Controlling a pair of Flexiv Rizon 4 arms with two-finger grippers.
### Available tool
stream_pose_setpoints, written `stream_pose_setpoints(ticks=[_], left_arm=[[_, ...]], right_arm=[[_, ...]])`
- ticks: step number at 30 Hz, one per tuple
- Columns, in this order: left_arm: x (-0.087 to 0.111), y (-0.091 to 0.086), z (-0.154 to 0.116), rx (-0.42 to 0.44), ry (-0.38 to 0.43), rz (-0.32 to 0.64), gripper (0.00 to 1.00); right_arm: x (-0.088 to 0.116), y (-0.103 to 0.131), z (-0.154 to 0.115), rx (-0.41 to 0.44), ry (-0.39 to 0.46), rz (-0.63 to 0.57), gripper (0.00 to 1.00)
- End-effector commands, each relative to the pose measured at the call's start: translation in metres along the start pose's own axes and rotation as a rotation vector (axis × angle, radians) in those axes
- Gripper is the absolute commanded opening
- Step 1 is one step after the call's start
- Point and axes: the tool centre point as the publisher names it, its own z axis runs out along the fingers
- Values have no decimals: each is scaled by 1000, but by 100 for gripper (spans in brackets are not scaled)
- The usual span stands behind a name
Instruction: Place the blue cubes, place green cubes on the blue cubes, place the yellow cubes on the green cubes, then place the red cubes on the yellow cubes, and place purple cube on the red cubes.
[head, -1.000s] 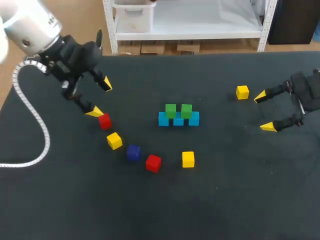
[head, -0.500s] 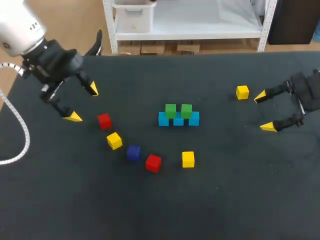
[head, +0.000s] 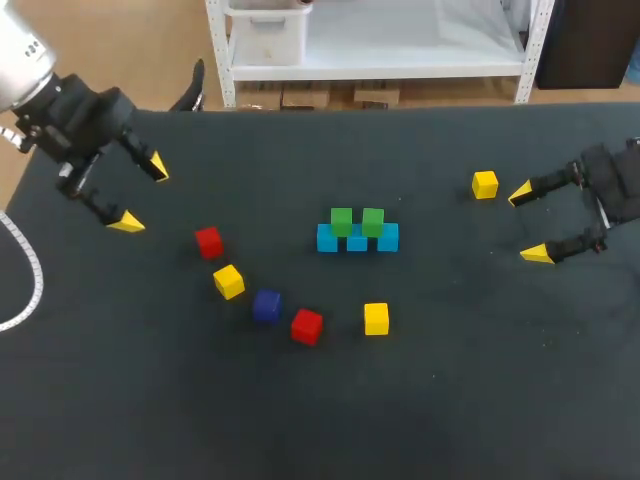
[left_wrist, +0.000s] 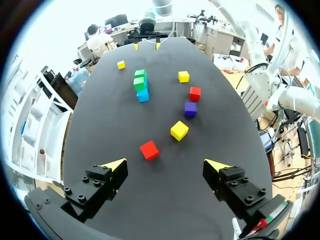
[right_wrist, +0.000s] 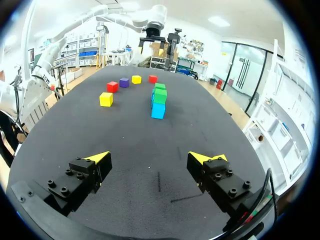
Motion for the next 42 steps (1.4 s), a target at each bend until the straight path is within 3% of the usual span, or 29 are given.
stream_pose_setpoints(ticks=[1,9,11,13,17,23,42], left_arm=[[-1,-3,-2,-14,4,-1,100],[-1,-3,-2,-14,4,-1,100],[-1,-3,-2,-14,4,-1,100],[-1,-3,-2,-14,4,-1,100],[-1,-3,-2,-14,4,-1,100],[-1,-3,-2,-14,4,-1,100],[-1,-3,-2,-14,4,-1,100]], right_arm=[[1,0,0,0,-3,-1,100],[1,0,0,0,-3,-1,100],[-7,-2,-10,-4,78,-32,100],[-21,0,-8,-25,94,-51,100],[-51,16,14,-76,85,-85,100],[-81,46,51,-61,64,-60,100],[-108,98,130,-63,-15,53,100]])
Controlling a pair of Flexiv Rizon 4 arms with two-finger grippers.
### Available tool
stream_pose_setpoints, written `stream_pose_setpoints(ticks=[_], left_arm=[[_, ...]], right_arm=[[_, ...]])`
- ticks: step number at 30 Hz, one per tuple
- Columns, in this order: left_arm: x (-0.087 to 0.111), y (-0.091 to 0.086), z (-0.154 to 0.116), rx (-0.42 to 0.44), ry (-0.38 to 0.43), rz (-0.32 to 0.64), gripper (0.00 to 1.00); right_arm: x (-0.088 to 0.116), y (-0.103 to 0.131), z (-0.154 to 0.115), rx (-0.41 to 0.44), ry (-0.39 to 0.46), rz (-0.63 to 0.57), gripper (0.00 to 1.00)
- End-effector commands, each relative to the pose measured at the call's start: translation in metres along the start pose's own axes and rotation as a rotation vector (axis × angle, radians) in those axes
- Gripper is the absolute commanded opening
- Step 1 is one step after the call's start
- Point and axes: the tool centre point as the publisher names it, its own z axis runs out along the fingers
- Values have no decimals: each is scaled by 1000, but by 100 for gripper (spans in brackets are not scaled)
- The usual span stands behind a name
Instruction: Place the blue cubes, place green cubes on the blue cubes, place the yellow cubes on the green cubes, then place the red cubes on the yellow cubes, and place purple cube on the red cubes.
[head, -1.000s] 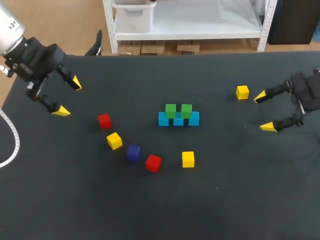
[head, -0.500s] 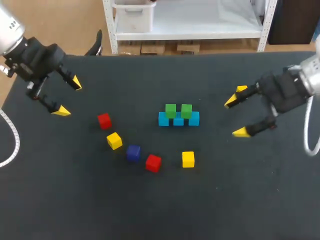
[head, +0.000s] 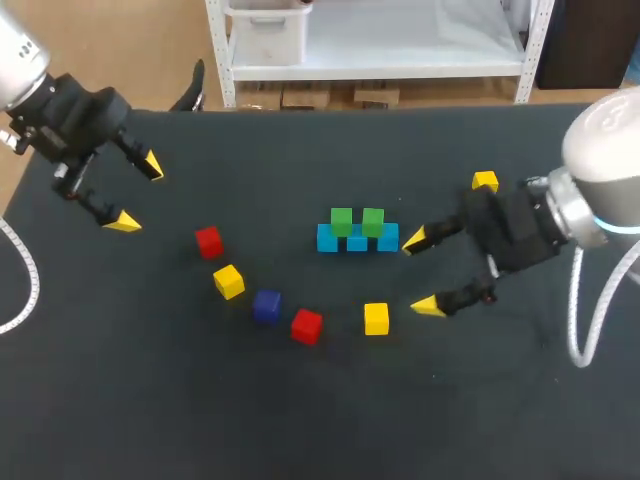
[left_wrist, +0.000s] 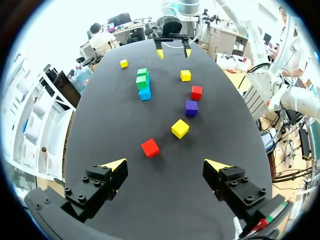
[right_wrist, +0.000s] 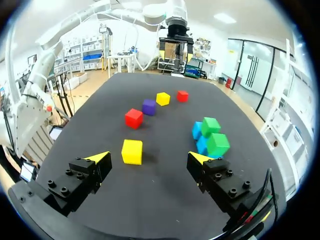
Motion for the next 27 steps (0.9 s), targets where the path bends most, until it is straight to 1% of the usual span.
stream_pose_setpoints(ticks=[1,3,8,14,21,25,27], left_arm=[[0,-1,0,-2,-1,2,100],[0,-1,0,-2,-1,2,100],[0,-1,0,-2,-1,2,100],[0,-1,0,-2,-1,2,100],[0,-1,0,-2,-1,2,100],[0,-1,0,-2,-1,2,100],[0,-1,0,-2,-1,2,100]], right_arm=[[1,6,18,10,-4,17,100],[1,10,23,11,-6,37,100],[2,16,34,-15,8,38,100],[1,19,40,-11,43,41,100],[-3,25,47,-7,52,55,100],[0,25,49,-12,63,52,100],[2,25,50,-15,73,51,80]])
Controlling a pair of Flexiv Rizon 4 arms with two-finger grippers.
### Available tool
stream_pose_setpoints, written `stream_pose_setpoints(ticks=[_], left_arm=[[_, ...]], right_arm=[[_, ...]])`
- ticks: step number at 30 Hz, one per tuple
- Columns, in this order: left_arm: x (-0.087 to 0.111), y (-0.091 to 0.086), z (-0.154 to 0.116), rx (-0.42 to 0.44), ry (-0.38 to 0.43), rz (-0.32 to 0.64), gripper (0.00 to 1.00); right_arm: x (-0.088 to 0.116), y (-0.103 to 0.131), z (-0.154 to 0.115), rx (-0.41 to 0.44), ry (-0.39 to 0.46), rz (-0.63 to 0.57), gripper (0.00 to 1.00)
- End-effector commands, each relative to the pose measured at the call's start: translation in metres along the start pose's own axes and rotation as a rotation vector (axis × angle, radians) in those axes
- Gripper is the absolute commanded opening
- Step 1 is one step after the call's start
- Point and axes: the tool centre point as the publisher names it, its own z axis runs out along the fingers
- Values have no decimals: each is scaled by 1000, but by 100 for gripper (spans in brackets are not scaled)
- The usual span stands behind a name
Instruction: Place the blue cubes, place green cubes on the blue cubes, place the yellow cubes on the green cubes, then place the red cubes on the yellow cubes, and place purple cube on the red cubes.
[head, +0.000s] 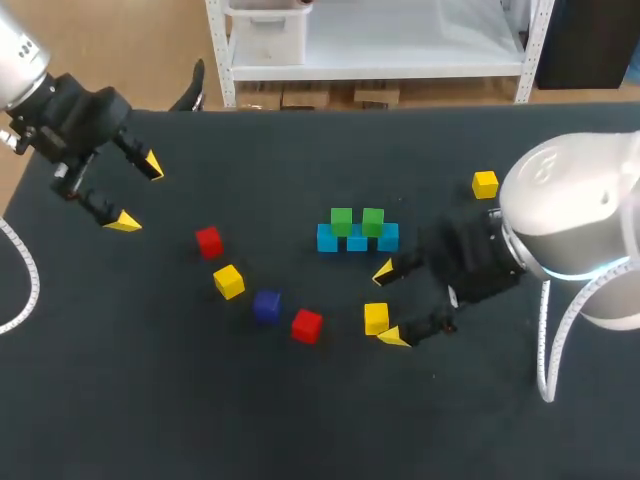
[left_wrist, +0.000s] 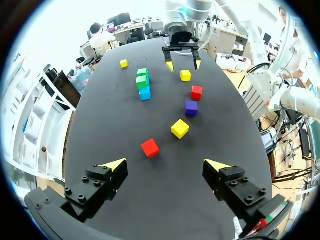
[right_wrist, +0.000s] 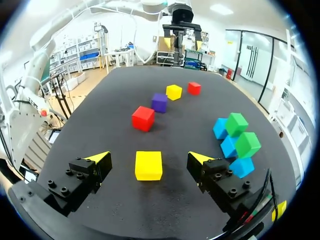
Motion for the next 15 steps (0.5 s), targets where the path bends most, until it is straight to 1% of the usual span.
stream_pose_setpoints(ticks=[1,2,4,6,8,11,13,15], left_arm=[[0,-1,0,-2,-1,2,100],[0,-1,0,-2,-1,2,100],[0,-1,0,-2,-1,2,100],[0,-1,0,-2,-1,2,100],[0,-1,0,-2,-1,2,100],[0,-1,0,-2,-1,2,100],[0,-1,0,-2,-1,2,100],[0,-1,0,-2,-1,2,100]], right_arm=[[2,0,3,-5,16,3,73],[3,0,3,-8,27,2,69],[5,-1,3,-8,29,2,70],[5,-2,3,-8,37,-2,69],[6,-3,3,-11,42,-6,62],[8,-2,6,-19,50,-10,56],[9,-2,7,-26,51,-7,40],[9,-2,7,-31,55,-7,21]])
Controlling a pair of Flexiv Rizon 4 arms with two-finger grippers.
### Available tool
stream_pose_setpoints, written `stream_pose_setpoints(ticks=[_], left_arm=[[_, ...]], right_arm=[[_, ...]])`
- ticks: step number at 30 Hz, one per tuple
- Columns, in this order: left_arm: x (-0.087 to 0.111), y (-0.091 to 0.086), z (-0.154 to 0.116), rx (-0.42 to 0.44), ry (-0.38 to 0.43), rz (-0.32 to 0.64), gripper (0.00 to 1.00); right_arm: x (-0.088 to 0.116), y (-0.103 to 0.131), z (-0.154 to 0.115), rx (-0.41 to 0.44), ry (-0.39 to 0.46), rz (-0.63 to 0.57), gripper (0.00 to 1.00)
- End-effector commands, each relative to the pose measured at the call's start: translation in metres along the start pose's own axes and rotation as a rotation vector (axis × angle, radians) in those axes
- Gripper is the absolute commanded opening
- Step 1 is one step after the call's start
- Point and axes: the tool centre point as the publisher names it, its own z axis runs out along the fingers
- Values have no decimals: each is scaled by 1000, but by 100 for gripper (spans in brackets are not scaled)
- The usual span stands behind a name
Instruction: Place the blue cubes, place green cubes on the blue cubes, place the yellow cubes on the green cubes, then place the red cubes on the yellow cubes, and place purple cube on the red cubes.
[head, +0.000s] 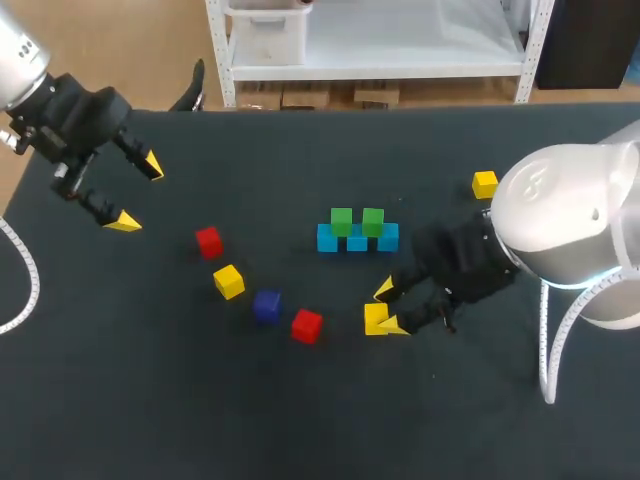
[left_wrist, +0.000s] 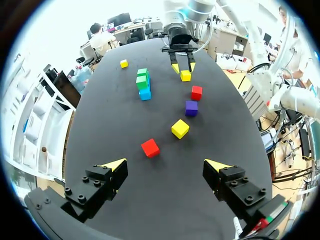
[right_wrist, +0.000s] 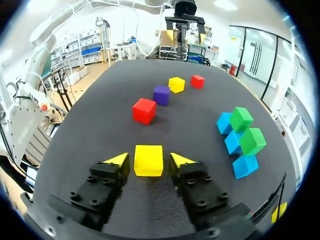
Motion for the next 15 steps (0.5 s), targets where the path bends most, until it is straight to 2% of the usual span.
stream_pose_setpoints(ticks=[1,2,7,12,15], left_arm=[[0,-1,0,-2,-1,2,100],[0,-1,0,-2,-1,2,100],[0,-1,0,-2,-1,2,100],[0,-1,0,-2,-1,2,100],[0,-1,0,-2,-1,2,100]], right_arm=[[1,-2,2,-8,6,1,8],[0,-2,2,-9,8,1,0],[-2,-2,-1,-2,10,1,0],[-14,-10,-16,30,19,-8,0],[-21,-19,-28,67,-23,34,0]])
